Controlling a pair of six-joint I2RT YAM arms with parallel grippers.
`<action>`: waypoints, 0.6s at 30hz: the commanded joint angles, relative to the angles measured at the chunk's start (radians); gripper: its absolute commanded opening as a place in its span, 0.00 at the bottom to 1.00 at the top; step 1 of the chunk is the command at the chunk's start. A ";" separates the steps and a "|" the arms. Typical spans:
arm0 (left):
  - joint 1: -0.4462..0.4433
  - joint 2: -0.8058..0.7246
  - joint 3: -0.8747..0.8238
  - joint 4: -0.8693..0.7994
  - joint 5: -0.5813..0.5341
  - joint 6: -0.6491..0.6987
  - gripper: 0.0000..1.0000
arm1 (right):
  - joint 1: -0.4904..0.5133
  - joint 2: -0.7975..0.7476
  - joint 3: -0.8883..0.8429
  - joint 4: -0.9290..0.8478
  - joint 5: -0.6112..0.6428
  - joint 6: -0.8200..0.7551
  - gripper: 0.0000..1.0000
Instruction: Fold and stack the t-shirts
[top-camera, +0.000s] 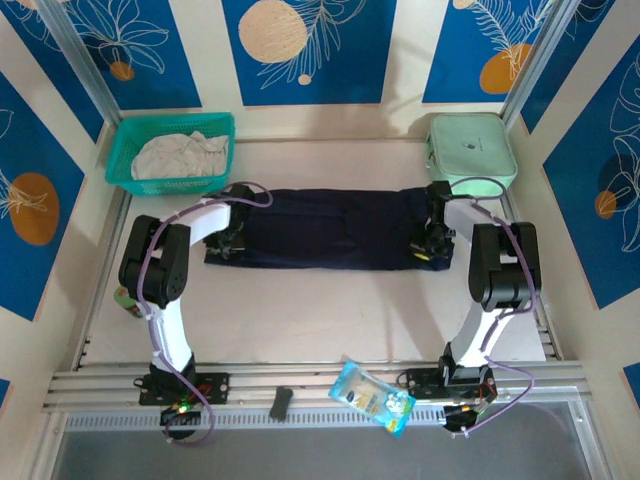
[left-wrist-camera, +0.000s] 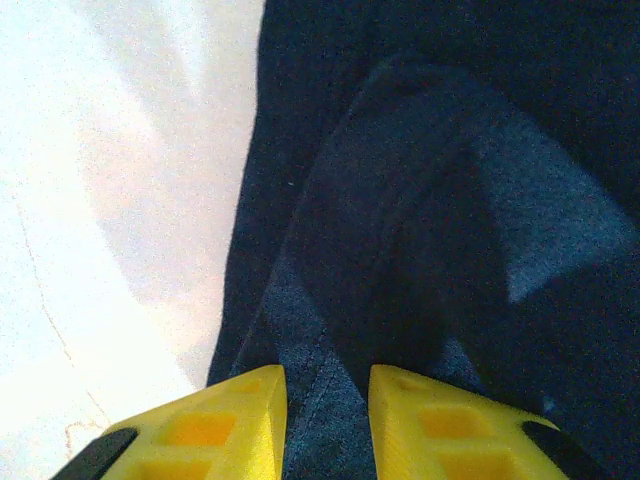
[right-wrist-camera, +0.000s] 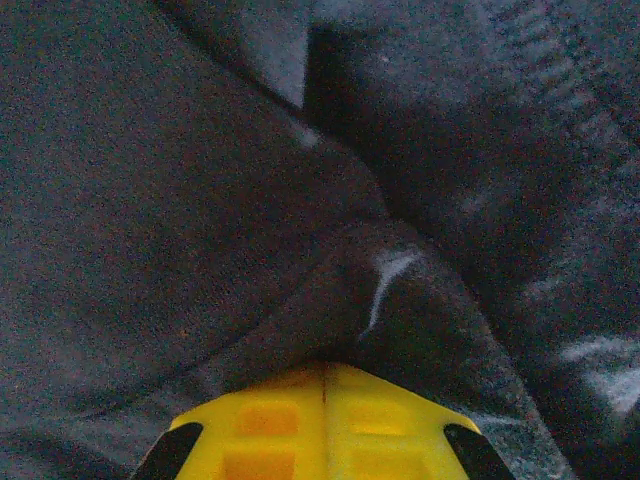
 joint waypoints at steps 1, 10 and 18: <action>-0.004 -0.007 -0.039 -0.076 -0.019 -0.006 0.29 | -0.006 0.084 0.074 -0.018 0.017 -0.042 0.00; -0.044 -0.141 -0.218 -0.102 0.045 -0.055 0.29 | 0.019 0.355 0.461 -0.115 0.046 -0.191 0.00; -0.202 -0.274 -0.382 -0.143 0.115 -0.207 0.30 | 0.015 0.604 0.913 -0.224 0.025 -0.261 0.00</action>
